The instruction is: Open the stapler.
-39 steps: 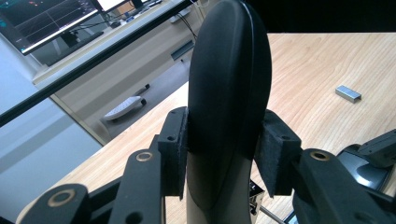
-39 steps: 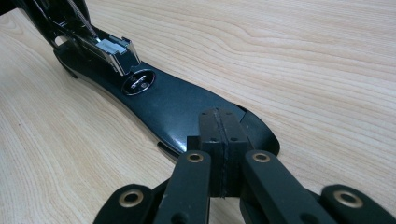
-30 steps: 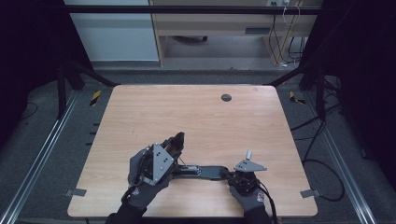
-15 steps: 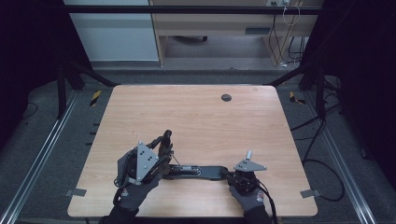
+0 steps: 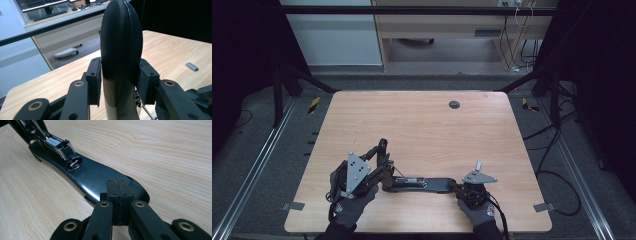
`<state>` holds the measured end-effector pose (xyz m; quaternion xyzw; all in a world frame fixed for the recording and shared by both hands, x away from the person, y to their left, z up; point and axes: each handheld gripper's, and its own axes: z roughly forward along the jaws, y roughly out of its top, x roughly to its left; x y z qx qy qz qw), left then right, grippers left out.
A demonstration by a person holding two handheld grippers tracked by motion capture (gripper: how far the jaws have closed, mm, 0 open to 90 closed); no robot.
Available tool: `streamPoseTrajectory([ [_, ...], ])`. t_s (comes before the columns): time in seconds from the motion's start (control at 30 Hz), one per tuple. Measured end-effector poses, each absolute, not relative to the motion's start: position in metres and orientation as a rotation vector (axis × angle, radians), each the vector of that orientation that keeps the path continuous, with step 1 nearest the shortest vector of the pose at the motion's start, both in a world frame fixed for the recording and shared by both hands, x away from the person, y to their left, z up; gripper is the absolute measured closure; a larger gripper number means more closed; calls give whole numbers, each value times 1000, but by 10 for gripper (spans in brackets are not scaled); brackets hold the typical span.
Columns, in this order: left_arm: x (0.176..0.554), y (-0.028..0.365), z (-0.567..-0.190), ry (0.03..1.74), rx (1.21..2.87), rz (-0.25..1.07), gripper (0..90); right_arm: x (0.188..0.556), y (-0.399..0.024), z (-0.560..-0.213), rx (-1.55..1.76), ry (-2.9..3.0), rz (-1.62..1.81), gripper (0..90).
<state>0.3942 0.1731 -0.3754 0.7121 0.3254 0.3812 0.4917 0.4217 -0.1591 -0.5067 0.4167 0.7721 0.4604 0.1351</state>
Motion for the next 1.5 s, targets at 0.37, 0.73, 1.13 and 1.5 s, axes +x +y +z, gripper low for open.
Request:
streamPoseTrajectory([
  [0.37,394,189,-378,832,1679,886,597,422,-159,-507,1201,2239,1333,900],
  [0.73,394,195,-380,849,1651,864,597,422,-159,-507,1194,2241,1334,900],
  [1.13,394,236,-390,981,1548,772,589,422,-159,-507,1195,2241,1337,900],
  [1.5,394,256,-400,1026,1513,739,577,422,-159,-507,1195,2241,1338,900],
])
